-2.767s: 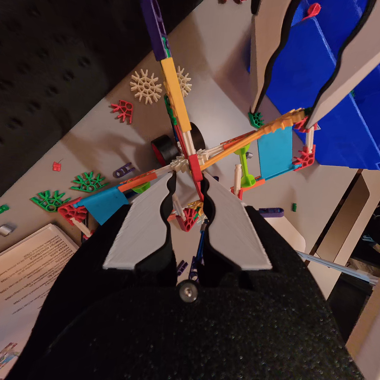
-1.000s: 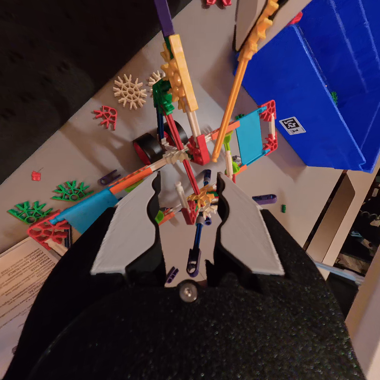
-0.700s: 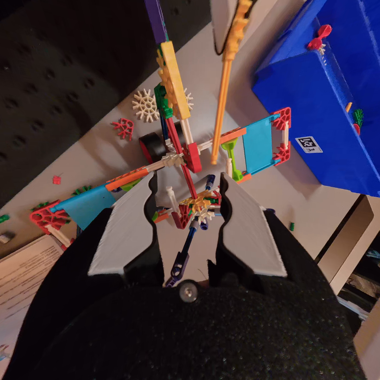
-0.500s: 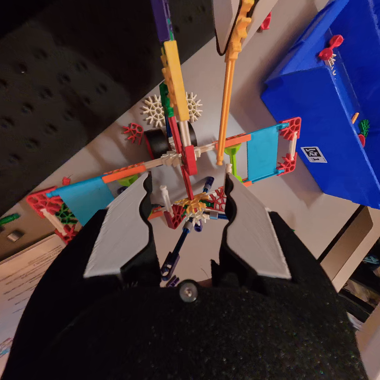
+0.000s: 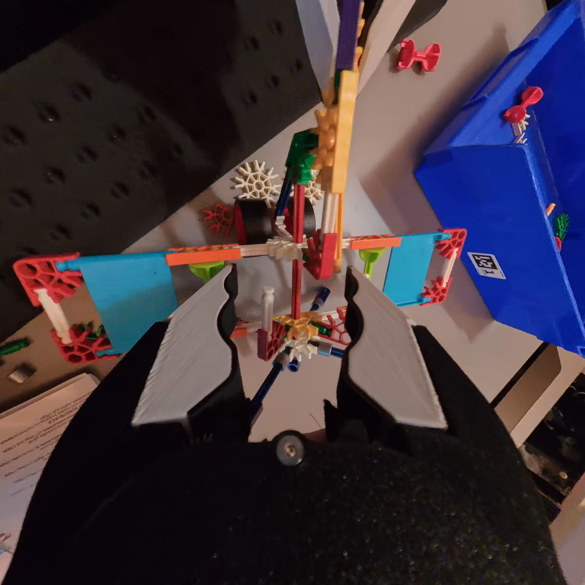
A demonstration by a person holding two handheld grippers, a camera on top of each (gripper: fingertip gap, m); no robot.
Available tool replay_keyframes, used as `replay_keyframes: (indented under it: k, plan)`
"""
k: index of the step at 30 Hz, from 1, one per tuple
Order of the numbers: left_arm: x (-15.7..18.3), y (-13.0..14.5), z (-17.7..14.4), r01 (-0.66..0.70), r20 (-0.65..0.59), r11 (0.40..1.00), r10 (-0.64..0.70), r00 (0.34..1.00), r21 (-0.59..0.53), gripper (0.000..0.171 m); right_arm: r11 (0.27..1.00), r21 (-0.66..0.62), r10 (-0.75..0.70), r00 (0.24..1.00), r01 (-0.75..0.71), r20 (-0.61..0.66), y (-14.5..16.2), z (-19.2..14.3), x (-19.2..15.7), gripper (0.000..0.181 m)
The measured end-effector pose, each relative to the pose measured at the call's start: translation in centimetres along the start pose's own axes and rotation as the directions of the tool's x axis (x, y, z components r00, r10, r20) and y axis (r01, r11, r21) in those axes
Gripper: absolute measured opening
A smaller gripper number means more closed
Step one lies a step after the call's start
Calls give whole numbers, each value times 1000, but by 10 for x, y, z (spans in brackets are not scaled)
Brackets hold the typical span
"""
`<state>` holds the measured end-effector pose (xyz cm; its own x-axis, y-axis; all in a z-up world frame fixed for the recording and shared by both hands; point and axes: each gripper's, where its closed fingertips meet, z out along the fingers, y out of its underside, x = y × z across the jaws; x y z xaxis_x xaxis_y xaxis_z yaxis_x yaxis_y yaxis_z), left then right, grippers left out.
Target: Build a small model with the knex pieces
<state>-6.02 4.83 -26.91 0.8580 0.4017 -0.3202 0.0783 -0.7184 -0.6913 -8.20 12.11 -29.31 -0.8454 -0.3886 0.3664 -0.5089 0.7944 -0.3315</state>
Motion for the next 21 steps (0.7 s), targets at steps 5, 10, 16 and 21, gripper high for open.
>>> replay_keyframes:
  k: [5, 10, 16, 21]
  plan:
    - [0, 4, -3, -53, 22, 998, 53, 998, -16, 5, 1000, -10, -18, 1000, 18, 2, -1, 7, -3, 64]
    - [4, 9, -4, -52, 12, 998, 53, 999, -29, 6, 1000, -13, -24, 999, 24, -23, -3, 10, -1, 62]
    - [6, 12, -5, -75, 13, 997, 75, 997, -35, 6, 999, -14, -50, 996, 49, -79, -5, 12, 1, 50]
    - [11, 17, -3, -84, 17, 995, 85, 996, -60, 6, 994, -57, -99, 985, 92, -142, -5, 11, 4, 39]
